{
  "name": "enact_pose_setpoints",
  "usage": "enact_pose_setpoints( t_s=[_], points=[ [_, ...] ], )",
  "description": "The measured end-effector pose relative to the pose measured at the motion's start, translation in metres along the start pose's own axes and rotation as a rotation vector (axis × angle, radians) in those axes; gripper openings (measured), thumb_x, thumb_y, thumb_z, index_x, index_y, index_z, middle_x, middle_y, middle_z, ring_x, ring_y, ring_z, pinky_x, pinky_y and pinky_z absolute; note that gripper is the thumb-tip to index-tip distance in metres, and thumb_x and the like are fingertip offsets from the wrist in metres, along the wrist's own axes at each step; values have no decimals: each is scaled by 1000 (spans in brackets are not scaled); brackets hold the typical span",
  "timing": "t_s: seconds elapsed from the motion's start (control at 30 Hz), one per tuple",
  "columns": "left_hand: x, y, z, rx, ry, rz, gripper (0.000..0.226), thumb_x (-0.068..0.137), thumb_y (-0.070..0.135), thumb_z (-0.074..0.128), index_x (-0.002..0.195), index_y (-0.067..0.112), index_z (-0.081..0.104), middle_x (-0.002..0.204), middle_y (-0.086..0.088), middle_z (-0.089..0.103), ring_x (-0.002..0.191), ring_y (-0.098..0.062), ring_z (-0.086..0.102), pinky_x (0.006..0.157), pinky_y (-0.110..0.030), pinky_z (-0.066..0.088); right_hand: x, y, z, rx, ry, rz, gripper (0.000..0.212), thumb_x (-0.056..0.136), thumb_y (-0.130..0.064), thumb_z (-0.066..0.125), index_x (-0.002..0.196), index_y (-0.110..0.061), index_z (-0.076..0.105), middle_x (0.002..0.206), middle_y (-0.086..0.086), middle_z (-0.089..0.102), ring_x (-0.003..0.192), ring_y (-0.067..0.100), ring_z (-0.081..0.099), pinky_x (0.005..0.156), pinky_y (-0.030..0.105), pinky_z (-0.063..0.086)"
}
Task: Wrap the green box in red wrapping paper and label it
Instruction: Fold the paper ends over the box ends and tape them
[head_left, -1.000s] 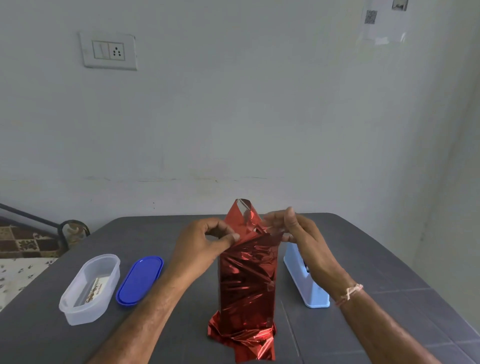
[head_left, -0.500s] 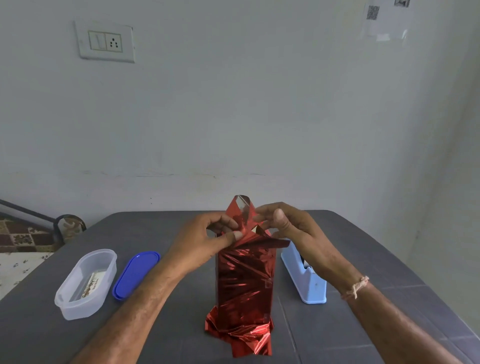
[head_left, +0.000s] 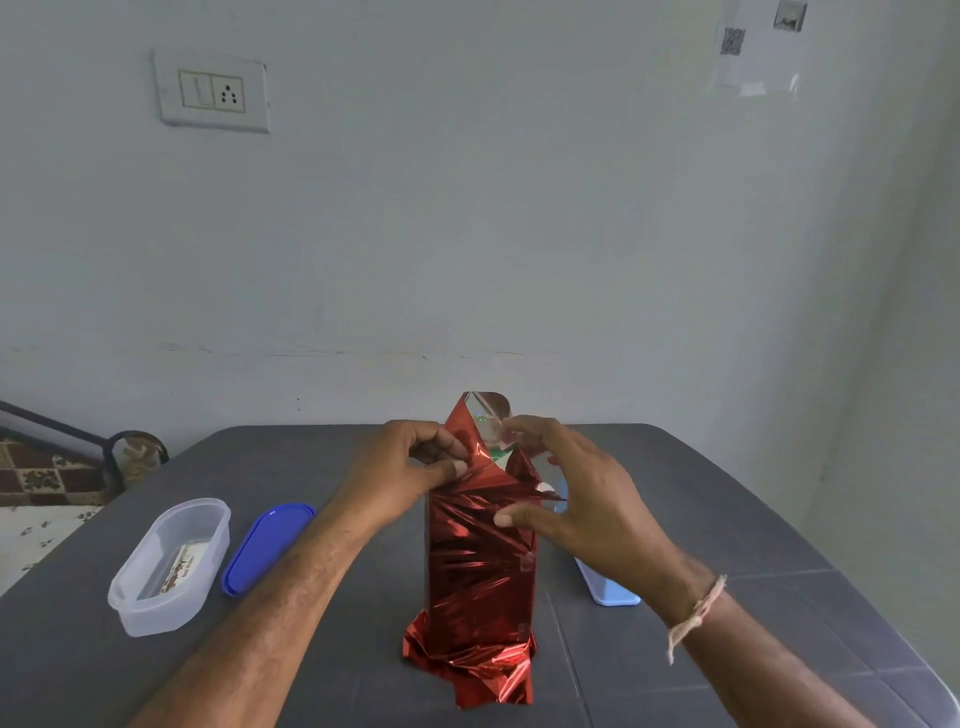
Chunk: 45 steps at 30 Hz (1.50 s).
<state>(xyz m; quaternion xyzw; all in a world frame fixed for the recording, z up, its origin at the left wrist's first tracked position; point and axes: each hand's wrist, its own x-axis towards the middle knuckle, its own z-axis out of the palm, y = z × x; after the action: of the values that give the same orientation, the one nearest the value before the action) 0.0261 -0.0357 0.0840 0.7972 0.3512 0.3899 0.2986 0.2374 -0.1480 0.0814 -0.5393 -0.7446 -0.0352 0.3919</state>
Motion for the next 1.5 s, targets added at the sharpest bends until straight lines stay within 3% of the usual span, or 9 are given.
enact_pose_setpoints(
  t_s=[0.2, 0.33, 0.53, 0.63, 0.77, 0.9, 1.1, 1.27, 1.5],
  points=[
    [2, -2, 2, -25, 9, -26, 11, 81, 15, 86, 87, 22, 79, 82, 5, 77, 77, -6, 71, 78, -23, 58, -3, -5, 10, -245, 234, -207, 20, 93, -30, 72, 112, -30, 69, 94, -18, 68, 85, 8, 65, 71, 37, 55],
    [2, -2, 1, -31, -2, -44, 12, 81, 15, 86, 88, 22, 80, 83, 5, 77, 77, -3, 71, 74, -18, 57, -13, -9, 13, -355, 272, -317, 6, 98, -27, 67, 103, -25, 71, 85, -14, 66, 74, 13, 60, 65, 34, 50],
    [2, 1, -1, -48, -61, -40, 14, 81, 20, 87, 93, 22, 81, 82, 4, 77, 76, -1, 70, 70, -11, 53, -8, -13, 7, -109, 210, -176, 29, 99, -55, 58, 109, -32, 73, 97, -22, 67, 97, 3, 60, 79, 28, 50],
    [3, 2, -2, -41, -96, -37, 15, 82, 18, 86, 96, 20, 81, 83, 5, 77, 75, 1, 70, 69, -9, 52, 17, -25, -6, 78, 138, -106, 27, 102, -47, 55, 110, -31, 75, 108, -21, 71, 117, 9, 58, 93, 20, 45],
    [8, 1, -5, -27, -144, -41, 21, 80, 22, 87, 100, 22, 81, 89, 2, 78, 76, 4, 67, 71, -13, 51, 57, -18, -7, 53, -149, 29, 25, 103, -37, 59, 96, -24, 78, 89, -13, 75, 93, 5, 65, 88, 31, 50],
    [12, -2, -2, 25, -163, -73, 28, 76, 39, 89, 101, 29, 80, 87, 5, 76, 78, -4, 66, 74, -25, 51, 65, -1, 1, -90, -218, 102, 23, 97, -47, 62, 84, -32, 73, 76, -16, 73, 81, 3, 66, 85, 40, 54],
    [14, 0, -1, 61, -192, -58, 36, 74, 42, 90, 106, 31, 79, 80, 11, 68, 73, -1, 59, 71, -25, 46, 54, 8, -2, -102, -210, 135, 21, 82, -55, 76, 94, -38, 75, 77, -19, 72, 85, 0, 65, 91, 39, 50],
    [11, 3, -2, 81, -212, -64, 53, 67, 53, 91, 114, 34, 76, 90, 11, 65, 85, -6, 60, 72, -23, 44, 48, 13, -2, -20, -275, 109, 46, 74, -51, 86, 116, -40, 71, 103, -19, 71, 105, 0, 59, 95, 36, 51],
    [10, 3, 2, 77, -214, -69, 51, 71, 39, 91, 118, 27, 73, 100, 5, 65, 90, -5, 58, 75, -18, 45, 41, 21, 3, -52, -299, 95, 69, 73, -47, 88, 135, -35, 62, 121, -21, 66, 119, 5, 52, 102, 32, 43]
  ],
)
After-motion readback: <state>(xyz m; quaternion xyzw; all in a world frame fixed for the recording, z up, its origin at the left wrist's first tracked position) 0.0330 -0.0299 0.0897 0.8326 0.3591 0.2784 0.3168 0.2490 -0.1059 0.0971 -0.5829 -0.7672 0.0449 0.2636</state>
